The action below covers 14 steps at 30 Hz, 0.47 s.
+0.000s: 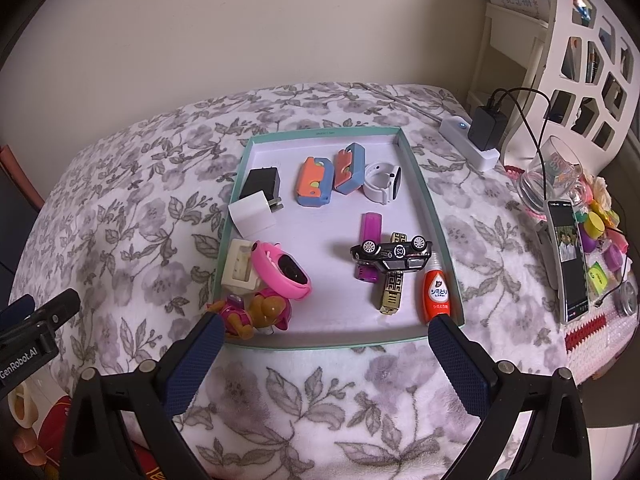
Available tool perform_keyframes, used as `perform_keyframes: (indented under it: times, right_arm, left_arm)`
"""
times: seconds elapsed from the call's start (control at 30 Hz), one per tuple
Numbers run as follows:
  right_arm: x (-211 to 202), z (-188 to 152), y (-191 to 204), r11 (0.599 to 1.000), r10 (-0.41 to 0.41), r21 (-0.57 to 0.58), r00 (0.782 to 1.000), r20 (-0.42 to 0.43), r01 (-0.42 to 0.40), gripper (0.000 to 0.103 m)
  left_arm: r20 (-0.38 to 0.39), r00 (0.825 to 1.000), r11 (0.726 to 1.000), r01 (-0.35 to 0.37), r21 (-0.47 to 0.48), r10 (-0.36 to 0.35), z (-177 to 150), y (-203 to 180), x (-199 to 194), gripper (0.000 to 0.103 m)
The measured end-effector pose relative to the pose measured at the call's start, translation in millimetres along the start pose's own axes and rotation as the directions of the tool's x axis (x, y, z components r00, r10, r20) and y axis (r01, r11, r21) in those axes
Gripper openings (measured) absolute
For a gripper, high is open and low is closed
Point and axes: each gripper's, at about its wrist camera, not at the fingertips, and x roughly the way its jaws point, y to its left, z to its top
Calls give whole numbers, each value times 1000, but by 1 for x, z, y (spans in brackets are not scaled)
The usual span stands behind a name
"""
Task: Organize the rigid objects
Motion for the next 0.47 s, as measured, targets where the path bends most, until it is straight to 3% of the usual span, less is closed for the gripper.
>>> perform_keyframes:
  times: [0.47]
  right_arm:
    - [0,0,2,1000,0,0,1000,0,0,103]
  left_arm:
    - [45,999,1000,15,-19,-15,0,-2,-9,90]
